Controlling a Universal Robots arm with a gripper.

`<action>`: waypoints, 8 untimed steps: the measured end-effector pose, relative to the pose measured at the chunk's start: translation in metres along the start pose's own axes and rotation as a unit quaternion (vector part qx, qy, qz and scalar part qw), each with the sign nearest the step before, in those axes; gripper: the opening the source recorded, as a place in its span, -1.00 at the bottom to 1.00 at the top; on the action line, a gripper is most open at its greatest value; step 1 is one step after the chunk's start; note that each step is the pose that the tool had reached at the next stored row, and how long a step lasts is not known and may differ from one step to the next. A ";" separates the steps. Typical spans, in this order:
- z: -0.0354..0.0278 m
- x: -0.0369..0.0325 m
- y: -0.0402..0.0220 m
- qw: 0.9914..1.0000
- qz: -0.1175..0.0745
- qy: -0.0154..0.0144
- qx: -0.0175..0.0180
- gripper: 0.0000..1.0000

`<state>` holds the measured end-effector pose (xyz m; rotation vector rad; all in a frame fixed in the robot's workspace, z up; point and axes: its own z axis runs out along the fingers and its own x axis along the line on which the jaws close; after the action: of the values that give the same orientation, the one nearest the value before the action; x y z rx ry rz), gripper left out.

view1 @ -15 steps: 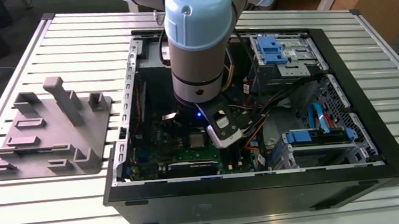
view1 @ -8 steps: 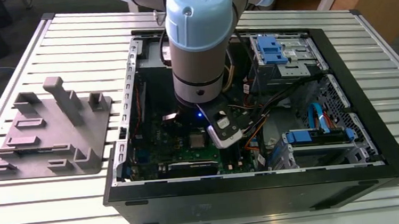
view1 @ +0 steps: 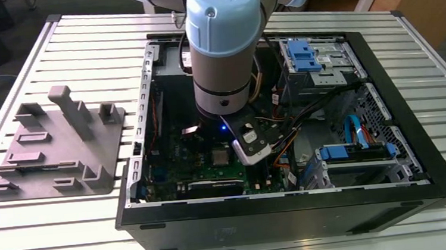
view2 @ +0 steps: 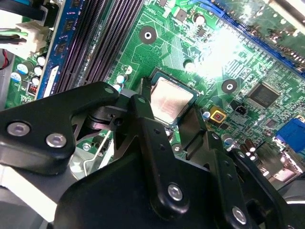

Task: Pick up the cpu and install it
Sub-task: 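Place the cpu into insertion slot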

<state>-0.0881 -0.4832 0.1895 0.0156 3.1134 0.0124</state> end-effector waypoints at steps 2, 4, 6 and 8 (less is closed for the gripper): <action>0.0000 0.0000 0.0000 1.000 0.000 0.000 0.000 -0.06; 0.0000 0.0000 0.0000 1.000 0.000 0.000 0.000 -0.06; 0.0001 0.0000 0.0001 1.000 0.000 0.000 0.000 -0.04; 0.0000 0.0000 0.0001 1.000 0.000 0.000 0.000 0.08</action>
<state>-0.0881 -0.4831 0.1895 0.0156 3.1134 0.0123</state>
